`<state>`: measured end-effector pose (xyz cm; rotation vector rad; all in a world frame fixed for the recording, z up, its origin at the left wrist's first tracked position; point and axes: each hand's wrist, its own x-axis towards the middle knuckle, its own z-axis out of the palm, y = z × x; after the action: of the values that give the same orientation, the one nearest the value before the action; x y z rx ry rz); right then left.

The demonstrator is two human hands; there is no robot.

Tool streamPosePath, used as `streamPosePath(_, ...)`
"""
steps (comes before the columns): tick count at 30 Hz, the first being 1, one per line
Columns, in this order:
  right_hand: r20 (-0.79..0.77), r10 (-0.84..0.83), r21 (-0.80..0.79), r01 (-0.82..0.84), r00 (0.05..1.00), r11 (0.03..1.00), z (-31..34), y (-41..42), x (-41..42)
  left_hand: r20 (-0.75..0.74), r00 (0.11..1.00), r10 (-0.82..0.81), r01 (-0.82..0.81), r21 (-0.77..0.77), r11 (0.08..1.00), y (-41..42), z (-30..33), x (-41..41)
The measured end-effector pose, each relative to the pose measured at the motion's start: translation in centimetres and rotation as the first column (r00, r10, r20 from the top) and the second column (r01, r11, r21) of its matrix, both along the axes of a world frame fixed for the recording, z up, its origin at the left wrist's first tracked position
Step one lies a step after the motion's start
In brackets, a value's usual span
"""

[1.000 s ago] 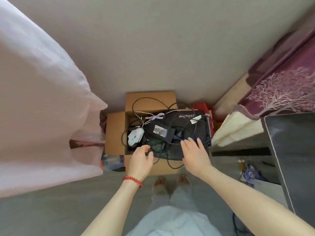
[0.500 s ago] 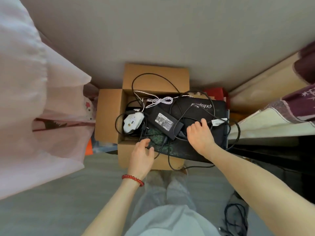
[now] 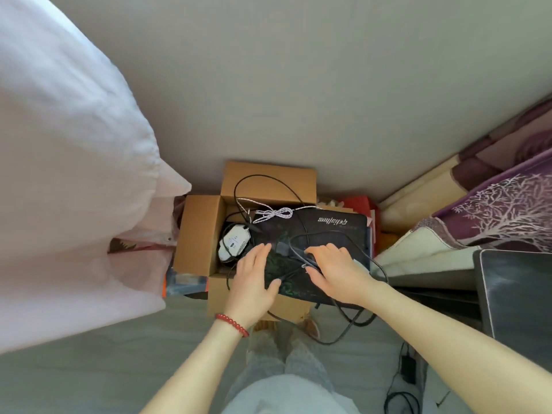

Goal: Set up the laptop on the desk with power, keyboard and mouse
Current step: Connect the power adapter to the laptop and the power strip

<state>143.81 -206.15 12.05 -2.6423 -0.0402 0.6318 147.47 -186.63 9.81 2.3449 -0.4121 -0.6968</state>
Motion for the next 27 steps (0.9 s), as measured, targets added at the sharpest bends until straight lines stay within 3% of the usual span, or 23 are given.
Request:
streamPosePath(5, 0.041, -0.110, 0.059, 0.107, 0.993, 0.992, 2.0, 0.5, -2.1, -0.068, 0.979, -0.193, 0.188, -0.065, 0.980, -3.5, 0.5, 2.2)
streamPosePath(12, 0.117, -0.214, 0.132, 0.199, 0.970, 0.971, 4.9, -0.5, -4.2, 0.106, 0.939, -0.327, 0.340, -0.150, 0.928, -6.1, 2.0, 2.3)
streamPosePath(17, 0.323, -0.190, 0.074, 0.176, 0.927, 0.982, 9.1, -2.0, -5.2, 0.313, 0.883, -0.350, 0.413, -0.166, 0.895, -7.1, 6.1, 1.9)
streamPosePath(19, 0.317, -0.320, 0.171, 0.278, 0.893, 0.945, 11.5, -2.9, -5.2, 0.382, 0.856, -0.348, 0.438, -0.177, 0.881, -7.7, 8.5, 2.6)
streamPosePath(23, 0.250, -0.618, 0.337, 0.531, 0.745, 0.777, 17.7, -4.5, -6.0, 0.480, 0.813, -0.329, 0.485, -0.247, 0.839, -10.0, 15.7, 3.5)
streamPosePath(27, 0.322, -0.707, 0.350, 0.615, 0.629, 0.707, 24.0, -5.8, -8.3, 0.502, 0.791, -0.348, 0.548, -0.330, 0.769, -13.1, 22.5, 2.3)
